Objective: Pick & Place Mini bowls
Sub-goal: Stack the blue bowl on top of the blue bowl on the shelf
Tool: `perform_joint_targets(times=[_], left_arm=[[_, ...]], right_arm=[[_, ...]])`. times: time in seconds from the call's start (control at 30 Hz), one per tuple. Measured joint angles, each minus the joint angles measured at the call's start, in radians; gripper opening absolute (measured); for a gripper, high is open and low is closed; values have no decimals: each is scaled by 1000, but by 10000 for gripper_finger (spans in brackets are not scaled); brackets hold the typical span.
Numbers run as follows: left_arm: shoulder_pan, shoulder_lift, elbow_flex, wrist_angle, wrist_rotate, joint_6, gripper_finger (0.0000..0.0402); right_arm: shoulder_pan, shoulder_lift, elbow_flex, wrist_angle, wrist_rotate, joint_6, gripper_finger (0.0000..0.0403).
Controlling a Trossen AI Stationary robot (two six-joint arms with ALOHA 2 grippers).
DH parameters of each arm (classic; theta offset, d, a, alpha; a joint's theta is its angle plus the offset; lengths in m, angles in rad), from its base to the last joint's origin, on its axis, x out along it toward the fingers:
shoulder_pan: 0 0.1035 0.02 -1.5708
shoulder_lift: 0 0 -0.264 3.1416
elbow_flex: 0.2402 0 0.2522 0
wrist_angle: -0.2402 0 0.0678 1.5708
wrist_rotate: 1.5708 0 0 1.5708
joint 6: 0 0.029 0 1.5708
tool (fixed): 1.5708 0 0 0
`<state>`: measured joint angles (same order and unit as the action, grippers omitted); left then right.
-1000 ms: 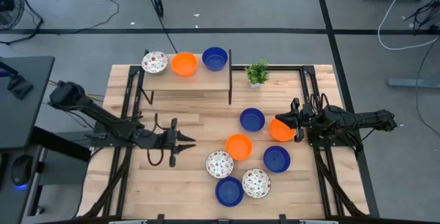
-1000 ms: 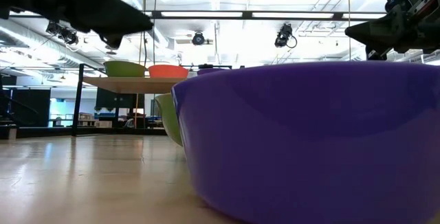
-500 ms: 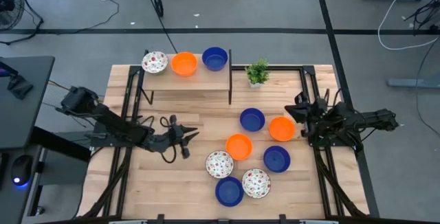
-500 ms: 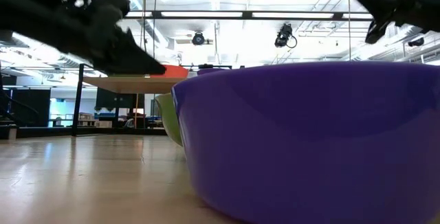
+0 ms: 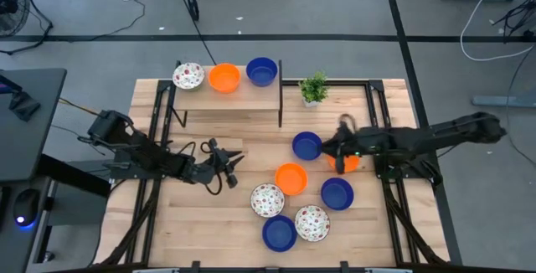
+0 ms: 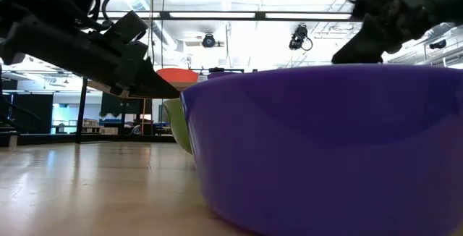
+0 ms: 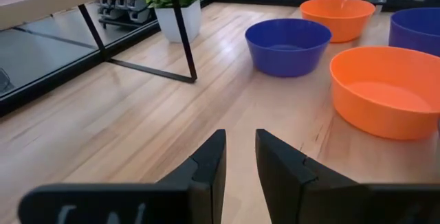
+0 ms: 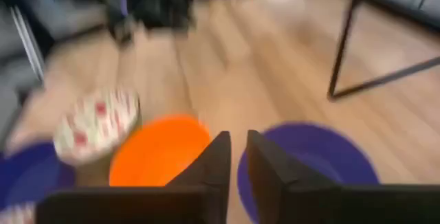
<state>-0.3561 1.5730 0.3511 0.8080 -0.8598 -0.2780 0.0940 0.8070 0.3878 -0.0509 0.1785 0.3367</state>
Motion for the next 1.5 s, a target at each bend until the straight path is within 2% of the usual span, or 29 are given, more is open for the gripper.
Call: perform_joint_targets(times=[0.17,0.3,0.4,0.57,0.7,0.87,1.03,1.3,1.5], left_arm=[[0,0,0,-1,9,1,83],[-1,0,0,-1,35,-2,83],[-2,0,0,-1,57,-13,83],[-2,0,0,0,79,-25,83],[-2,0,0,0,79,-26,83],[-2,0,0,0,79,-26,83],[-2,0,0,0,79,-25,83],[-2,0,0,0,79,-25,83],[-1,0,0,0,99,-25,83]], right_arm=[[0,262,182,-187,-131,-122,92],[0,448,305,-315,-200,-248,105],[0,563,388,-407,-200,-316,106],[0,692,470,-513,-134,-380,99],[0,735,475,-518,-77,-389,87],[0,724,475,-520,-81,-374,76],[-6,696,475,-513,-63,-371,84],[-57,719,475,-513,-55,-363,109],[-60,743,475,-514,-59,-405,91]])
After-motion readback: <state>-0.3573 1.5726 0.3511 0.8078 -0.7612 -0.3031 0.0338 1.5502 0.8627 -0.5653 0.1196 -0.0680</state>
